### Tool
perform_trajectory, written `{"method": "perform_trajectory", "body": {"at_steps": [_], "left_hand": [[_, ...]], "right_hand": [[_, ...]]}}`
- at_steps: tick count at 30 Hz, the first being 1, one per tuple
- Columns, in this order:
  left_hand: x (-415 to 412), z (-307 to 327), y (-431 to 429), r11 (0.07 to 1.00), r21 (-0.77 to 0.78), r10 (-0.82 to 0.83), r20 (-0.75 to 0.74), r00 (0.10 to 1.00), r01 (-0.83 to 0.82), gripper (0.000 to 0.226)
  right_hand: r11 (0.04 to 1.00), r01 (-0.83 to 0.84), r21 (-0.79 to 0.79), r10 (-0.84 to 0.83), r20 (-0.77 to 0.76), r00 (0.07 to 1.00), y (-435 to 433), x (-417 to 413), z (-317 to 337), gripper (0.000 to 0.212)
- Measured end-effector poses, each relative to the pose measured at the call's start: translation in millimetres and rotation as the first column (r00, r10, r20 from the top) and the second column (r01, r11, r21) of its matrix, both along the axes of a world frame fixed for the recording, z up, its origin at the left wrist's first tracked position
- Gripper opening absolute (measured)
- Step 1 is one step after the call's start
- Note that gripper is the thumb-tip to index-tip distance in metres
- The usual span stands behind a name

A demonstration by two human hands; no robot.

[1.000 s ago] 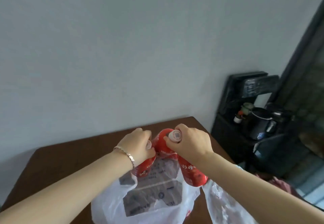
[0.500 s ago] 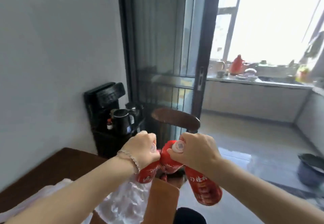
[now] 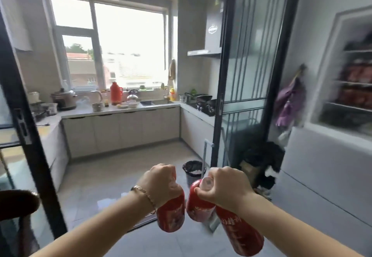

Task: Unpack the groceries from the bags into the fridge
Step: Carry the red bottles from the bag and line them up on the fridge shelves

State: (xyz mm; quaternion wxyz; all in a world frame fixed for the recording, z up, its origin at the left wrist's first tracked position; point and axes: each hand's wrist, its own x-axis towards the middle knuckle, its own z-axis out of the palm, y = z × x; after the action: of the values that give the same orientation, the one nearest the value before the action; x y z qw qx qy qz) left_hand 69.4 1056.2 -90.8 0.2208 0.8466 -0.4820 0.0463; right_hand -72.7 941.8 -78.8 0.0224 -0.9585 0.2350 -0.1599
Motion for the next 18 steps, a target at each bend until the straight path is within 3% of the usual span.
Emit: {"method": "perform_trajectory", "body": {"at_steps": [7, 11, 14, 18], "left_hand": [[-47.0, 10.6, -205.2, 0.972, 0.004, -0.233, -0.009, 0.972, 0.233, 0.011], [-69.2, 9.2, -338.9, 0.893, 0.012, -0.45, -0.04, 0.892, 0.451, 0.027], [-87.0, 15.4, -417.0, 0.831, -0.006, -0.555, -0.061, 0.829, 0.556, 0.023], [-97.9, 34.0, -550.8, 0.726, -0.04, -0.686, -0.103, 0.72, 0.686, 0.034]], "right_hand": [[0.935, 0.347, 0.066, -0.35, 0.028, 0.936, -162.3, -74.9, 6.5, 0.046], [0.839, 0.538, 0.085, -0.543, 0.064, 0.837, -263.7, -110.1, 6.4, 0.044], [0.783, 0.615, 0.091, -0.619, 0.024, 0.785, -331.9, -126.7, 10.8, 0.048], [0.674, 0.73, 0.113, -0.739, 0.067, 0.671, -435.6, -133.5, 27.8, 0.035]]}}
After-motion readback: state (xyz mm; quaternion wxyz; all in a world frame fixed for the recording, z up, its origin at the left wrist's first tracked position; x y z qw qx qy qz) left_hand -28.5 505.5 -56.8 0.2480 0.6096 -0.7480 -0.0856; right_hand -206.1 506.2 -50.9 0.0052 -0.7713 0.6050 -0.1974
